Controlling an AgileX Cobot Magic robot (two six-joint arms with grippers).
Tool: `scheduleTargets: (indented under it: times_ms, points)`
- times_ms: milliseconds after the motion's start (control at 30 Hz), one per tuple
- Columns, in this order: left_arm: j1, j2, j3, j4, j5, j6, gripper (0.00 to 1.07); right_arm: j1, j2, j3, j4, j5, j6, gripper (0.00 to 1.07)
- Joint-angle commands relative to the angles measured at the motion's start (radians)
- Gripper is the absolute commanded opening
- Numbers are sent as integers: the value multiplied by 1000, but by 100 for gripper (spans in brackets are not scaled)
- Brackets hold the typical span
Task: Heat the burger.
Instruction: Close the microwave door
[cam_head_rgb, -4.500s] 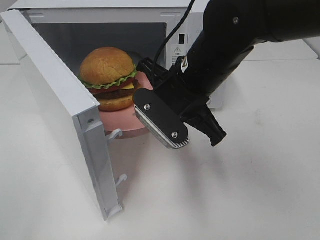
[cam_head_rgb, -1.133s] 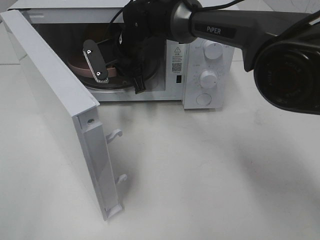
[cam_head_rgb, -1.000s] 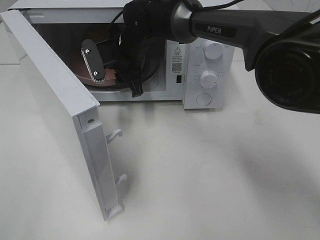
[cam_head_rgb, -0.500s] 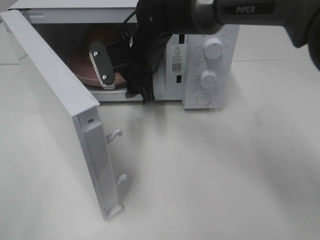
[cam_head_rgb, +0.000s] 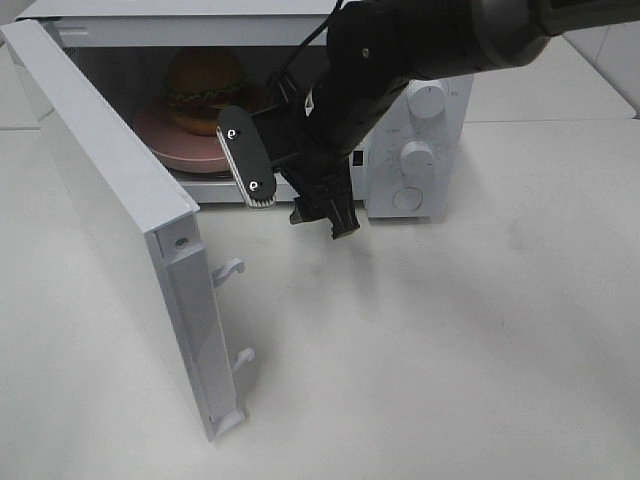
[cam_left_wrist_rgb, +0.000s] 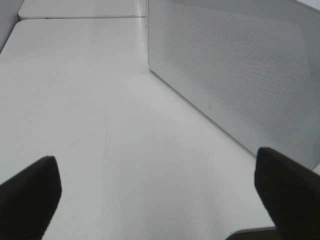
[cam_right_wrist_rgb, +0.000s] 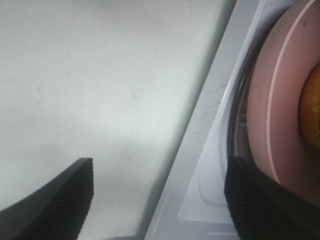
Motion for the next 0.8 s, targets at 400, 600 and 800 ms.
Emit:
scheduleTargets:
  times_ms: [400, 600, 800]
  points:
    - [-4, -15, 0, 3, -14, 0, 98, -38, -195, 264, -107, -131, 82, 72]
    - [-4, -15, 0, 3, -14, 0, 98, -50, -256, 333, -105, -140, 121, 72]
    - [-4, -15, 0, 3, -14, 0, 98, -59, -365, 437, -106, -147, 226, 72]
